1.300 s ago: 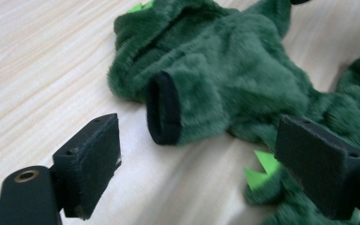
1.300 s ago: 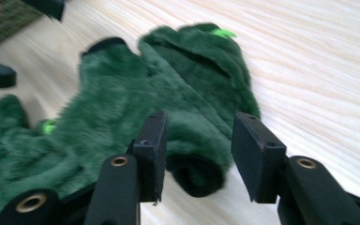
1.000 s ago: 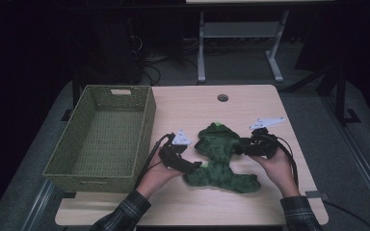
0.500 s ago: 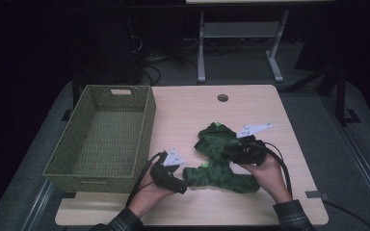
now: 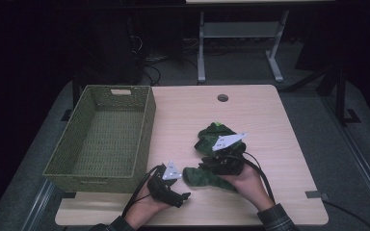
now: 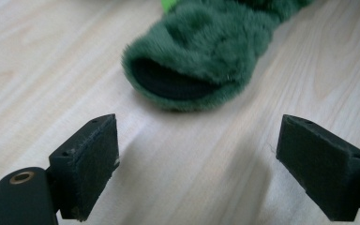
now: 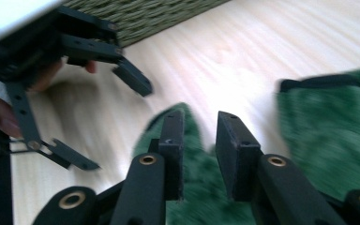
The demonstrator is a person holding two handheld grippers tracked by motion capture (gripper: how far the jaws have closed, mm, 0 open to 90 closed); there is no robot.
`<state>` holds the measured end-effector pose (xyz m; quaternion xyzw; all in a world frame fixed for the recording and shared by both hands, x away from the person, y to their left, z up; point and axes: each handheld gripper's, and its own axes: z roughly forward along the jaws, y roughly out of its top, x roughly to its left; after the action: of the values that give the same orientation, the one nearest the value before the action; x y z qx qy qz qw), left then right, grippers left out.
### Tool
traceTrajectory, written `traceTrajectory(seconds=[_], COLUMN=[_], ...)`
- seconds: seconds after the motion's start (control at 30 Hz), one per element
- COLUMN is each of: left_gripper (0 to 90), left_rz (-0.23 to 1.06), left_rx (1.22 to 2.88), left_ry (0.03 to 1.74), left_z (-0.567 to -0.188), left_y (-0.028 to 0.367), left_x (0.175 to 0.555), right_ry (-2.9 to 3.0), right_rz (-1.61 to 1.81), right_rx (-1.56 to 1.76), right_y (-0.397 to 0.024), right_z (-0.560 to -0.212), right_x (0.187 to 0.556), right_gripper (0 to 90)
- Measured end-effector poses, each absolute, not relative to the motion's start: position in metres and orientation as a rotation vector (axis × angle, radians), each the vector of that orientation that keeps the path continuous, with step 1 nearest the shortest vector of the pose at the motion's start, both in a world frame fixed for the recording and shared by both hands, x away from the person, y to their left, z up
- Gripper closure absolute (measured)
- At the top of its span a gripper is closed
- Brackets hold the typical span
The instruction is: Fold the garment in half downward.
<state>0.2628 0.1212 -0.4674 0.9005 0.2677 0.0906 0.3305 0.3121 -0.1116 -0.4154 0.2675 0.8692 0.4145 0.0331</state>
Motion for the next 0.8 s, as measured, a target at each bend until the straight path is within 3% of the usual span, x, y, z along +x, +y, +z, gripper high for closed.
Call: traceTrajectory(seconds=[0.37,0.8], left_gripper=[12.6,12.5], left_rz=[0.255,0.255], left_rx=[2.283,2.28], left_ry=[0.601,0.602], left_z=[-0.477,-0.477], left_y=[0.133,0.133], left_x=[0.258,0.258], right_ry=[2.778,2.764], right_rz=[1.202,0.991], right_rx=[0.723,0.694], right_y=[-0.069,-0.044], right_z=[-0.429,-0.454], right_x=[0.294,0.297], right_gripper=[78.2,76.4])
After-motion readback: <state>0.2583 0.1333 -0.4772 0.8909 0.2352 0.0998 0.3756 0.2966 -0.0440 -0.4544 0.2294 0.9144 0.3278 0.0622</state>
